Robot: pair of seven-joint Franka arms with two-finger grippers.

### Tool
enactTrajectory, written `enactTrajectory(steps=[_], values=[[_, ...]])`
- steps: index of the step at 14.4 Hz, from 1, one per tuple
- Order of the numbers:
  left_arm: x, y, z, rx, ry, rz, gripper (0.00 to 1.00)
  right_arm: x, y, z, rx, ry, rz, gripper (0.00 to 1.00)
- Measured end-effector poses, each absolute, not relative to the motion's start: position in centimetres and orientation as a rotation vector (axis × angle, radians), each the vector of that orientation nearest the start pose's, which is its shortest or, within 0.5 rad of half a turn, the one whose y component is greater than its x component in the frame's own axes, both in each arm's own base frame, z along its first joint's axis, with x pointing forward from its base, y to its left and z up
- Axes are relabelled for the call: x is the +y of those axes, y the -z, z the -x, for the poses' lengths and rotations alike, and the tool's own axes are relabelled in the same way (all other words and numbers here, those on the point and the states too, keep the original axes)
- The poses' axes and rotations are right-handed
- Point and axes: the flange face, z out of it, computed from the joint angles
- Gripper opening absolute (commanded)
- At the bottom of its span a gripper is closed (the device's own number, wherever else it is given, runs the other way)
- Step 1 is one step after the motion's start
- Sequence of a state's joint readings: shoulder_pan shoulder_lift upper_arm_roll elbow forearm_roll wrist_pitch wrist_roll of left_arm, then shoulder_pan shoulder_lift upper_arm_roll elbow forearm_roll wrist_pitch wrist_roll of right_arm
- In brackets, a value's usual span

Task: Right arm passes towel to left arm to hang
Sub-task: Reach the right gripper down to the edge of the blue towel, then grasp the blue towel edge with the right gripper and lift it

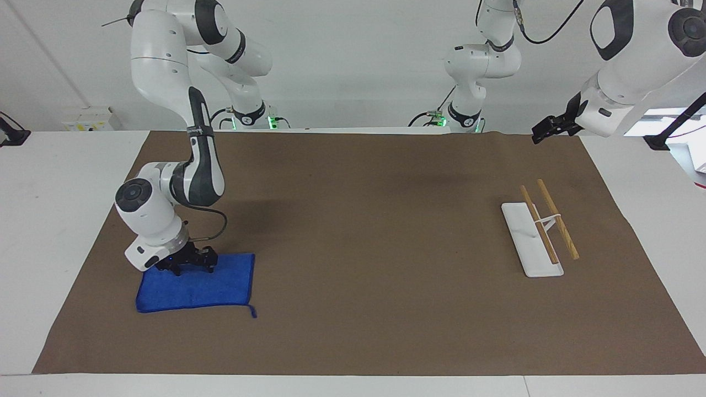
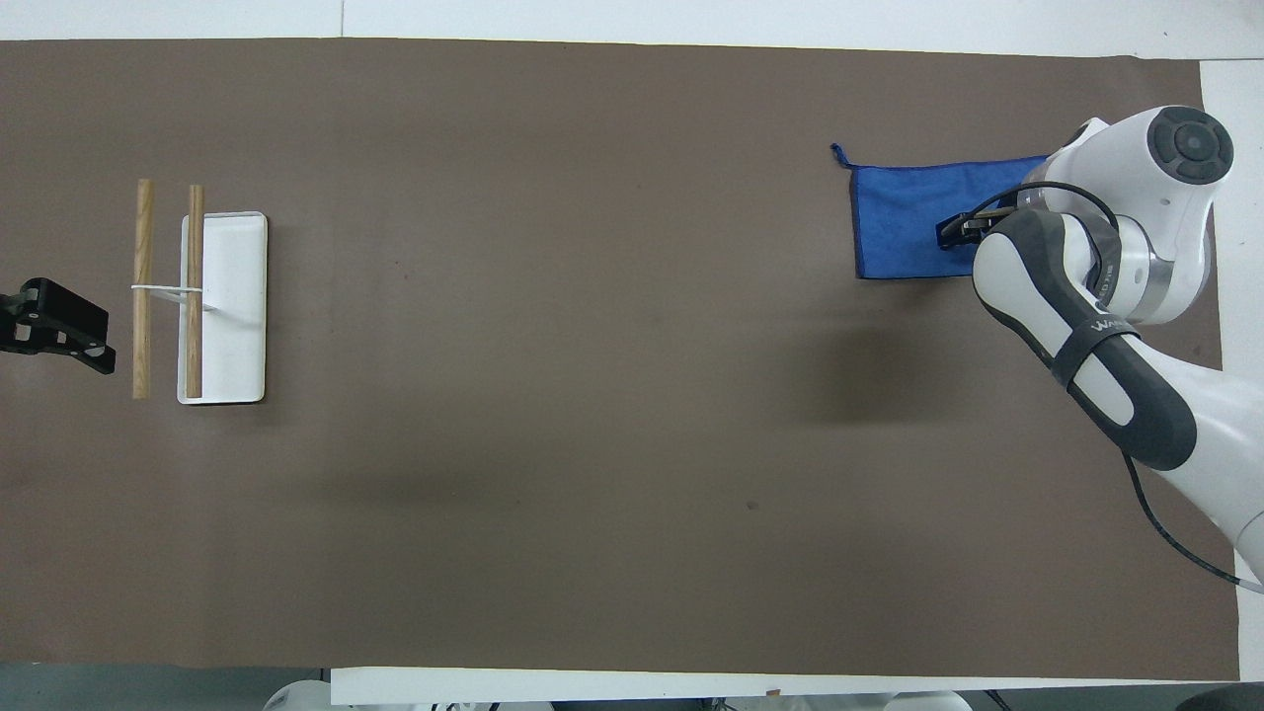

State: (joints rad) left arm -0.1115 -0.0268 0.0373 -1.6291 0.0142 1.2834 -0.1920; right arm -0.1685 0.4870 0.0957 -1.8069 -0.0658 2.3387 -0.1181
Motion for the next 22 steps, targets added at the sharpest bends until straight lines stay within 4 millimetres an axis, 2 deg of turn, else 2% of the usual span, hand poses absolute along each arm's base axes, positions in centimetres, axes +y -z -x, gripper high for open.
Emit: enactTrajectory(steps=[4, 7, 9, 10, 12, 14, 15, 17, 20, 22], values=[[-3.6, -59.2, -50.9, -0.182, -0.483, 3.043, 1.0, -5.4, -28.1, -65.4, -0.12, 0.077, 3.147, 0.61], [-3.6, -59.2, -50.9, -0.182, -0.483, 3.043, 1.0, -5.6, -28.5, -65.4, -0.125, 0.085, 3.148, 0.19], [-3.6, -59.2, -50.9, -0.182, -0.483, 3.043, 1.0, -5.8, -28.5, -65.4, -0.125, 0.086, 3.149, 0.03], [-3.6, -59.2, -50.9, -0.182, -0.483, 3.043, 1.0, -5.9, -28.5, -65.3, -0.124, 0.084, 3.149, 0.0], [-3.6, -59.2, -50.9, -0.182, -0.483, 3.043, 1.0, -6.0, -28.5, -65.3, -0.124, 0.067, 3.148, 0.0], [-3.6, -59.2, -50.9, -0.182, -0.483, 3.043, 1.0, -5.5, -29.1, -65.1, -0.135, -0.066, 3.138, 0.0], [-3.6, -59.2, -50.9, -0.182, -0.483, 3.043, 1.0, -4.8, -30.5, -65.2, -0.152, -0.142, 3.125, 0.0], [-3.6, -59.2, -50.9, -0.182, -0.483, 3.043, 1.0, -2.8, -35.4, -65.4, -0.168, -0.212, 3.081, 0.0], [-3.6, -59.2, -50.9, -0.182, -0.483, 3.043, 1.0, 0.2, -42.7, -63.6, -0.181, -0.229, 3.006, 0.01], [-3.6, -59.2, -50.9, -0.182, -0.483, 3.043, 1.0, 1.8, -45.5, -62.2, -0.165, -0.243, 2.934, 0.01]])
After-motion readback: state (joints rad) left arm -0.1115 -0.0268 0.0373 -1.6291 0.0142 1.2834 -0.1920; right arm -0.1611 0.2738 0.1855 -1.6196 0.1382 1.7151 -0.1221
